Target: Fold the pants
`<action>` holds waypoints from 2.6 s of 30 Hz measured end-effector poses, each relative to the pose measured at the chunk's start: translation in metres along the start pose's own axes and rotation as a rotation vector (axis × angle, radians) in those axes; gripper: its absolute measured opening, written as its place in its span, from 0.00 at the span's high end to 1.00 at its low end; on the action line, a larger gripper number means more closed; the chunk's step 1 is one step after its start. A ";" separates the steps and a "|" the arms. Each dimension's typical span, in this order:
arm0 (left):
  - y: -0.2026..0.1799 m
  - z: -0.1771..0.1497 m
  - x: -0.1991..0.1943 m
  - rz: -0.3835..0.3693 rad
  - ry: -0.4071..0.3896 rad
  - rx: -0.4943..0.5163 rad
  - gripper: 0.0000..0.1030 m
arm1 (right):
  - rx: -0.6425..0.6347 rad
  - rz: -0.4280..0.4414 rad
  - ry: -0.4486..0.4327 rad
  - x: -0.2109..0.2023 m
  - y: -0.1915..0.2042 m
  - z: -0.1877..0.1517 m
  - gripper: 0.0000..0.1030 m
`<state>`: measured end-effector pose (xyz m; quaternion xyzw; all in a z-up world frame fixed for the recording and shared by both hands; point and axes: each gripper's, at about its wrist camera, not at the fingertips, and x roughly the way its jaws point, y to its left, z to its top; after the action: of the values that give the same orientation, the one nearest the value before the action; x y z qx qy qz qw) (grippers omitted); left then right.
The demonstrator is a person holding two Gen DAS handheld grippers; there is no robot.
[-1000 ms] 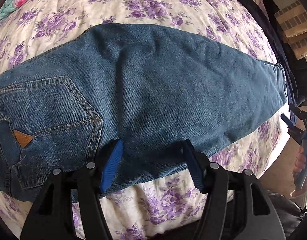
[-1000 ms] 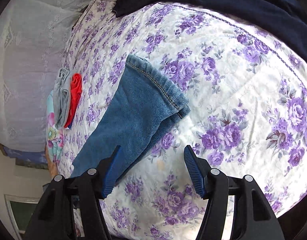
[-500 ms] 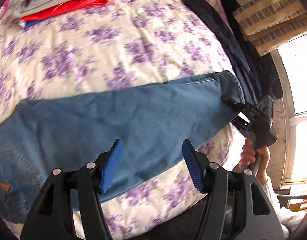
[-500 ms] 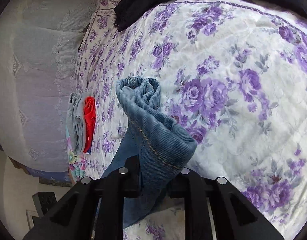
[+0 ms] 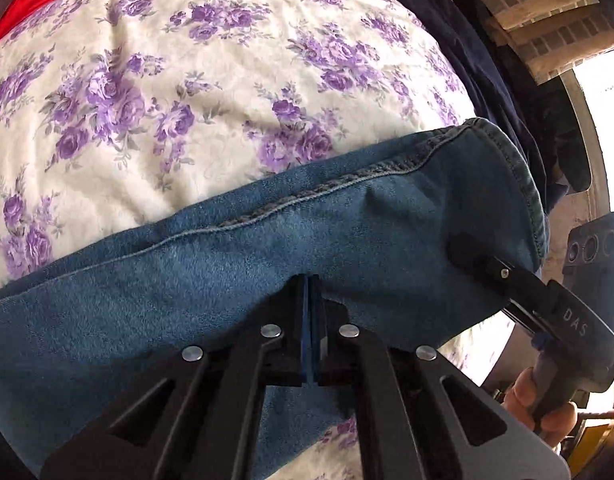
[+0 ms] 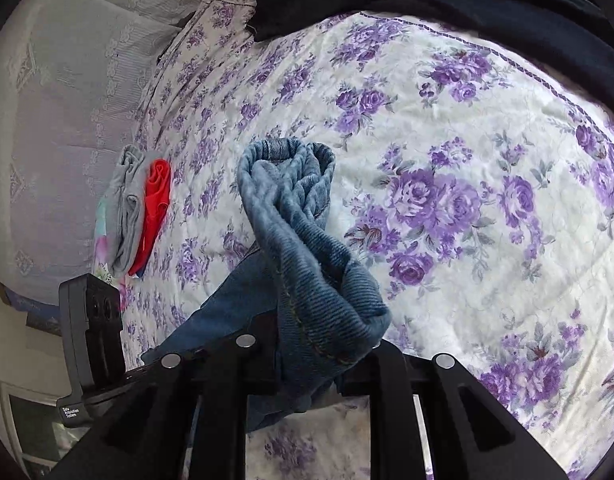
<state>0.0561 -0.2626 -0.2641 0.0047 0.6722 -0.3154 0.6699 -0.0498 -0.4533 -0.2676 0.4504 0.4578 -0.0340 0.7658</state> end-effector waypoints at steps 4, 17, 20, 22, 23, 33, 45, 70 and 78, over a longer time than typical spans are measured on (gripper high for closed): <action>0.002 -0.031 -0.010 -0.011 0.016 0.022 0.98 | -0.010 -0.014 0.003 0.000 0.004 0.002 0.83; 0.139 -0.092 -0.161 0.060 -0.245 -0.247 0.99 | -0.670 -0.167 -0.005 -0.028 0.162 -0.044 0.83; 0.205 -0.130 -0.183 0.087 -0.277 -0.409 0.98 | -0.848 -0.155 0.033 -0.012 0.204 -0.076 0.82; 0.235 -0.148 -0.188 0.097 -0.289 -0.491 0.98 | -0.952 -0.142 0.075 0.005 0.228 -0.100 0.82; 0.245 -0.154 -0.187 0.107 -0.287 -0.513 0.98 | -0.998 -0.141 0.098 0.016 0.237 -0.113 0.82; 0.280 -0.168 -0.161 0.069 -0.283 -0.587 0.97 | -1.204 -0.192 0.286 0.112 0.239 -0.193 0.65; 0.284 -0.174 -0.163 0.052 -0.291 -0.570 0.97 | -0.976 0.001 0.454 0.073 0.257 -0.155 0.95; 0.264 -0.235 -0.267 0.074 -0.518 -0.616 0.30 | -0.907 -0.168 0.472 0.158 0.279 -0.134 0.94; 0.331 -0.328 -0.278 0.057 -0.545 -0.948 0.10 | -0.943 -0.008 0.384 0.088 0.309 -0.141 0.79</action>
<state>-0.0678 0.2597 -0.1832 -0.3613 0.5424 0.0507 0.7568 0.0497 -0.1368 -0.1530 0.0520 0.5574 0.2570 0.7877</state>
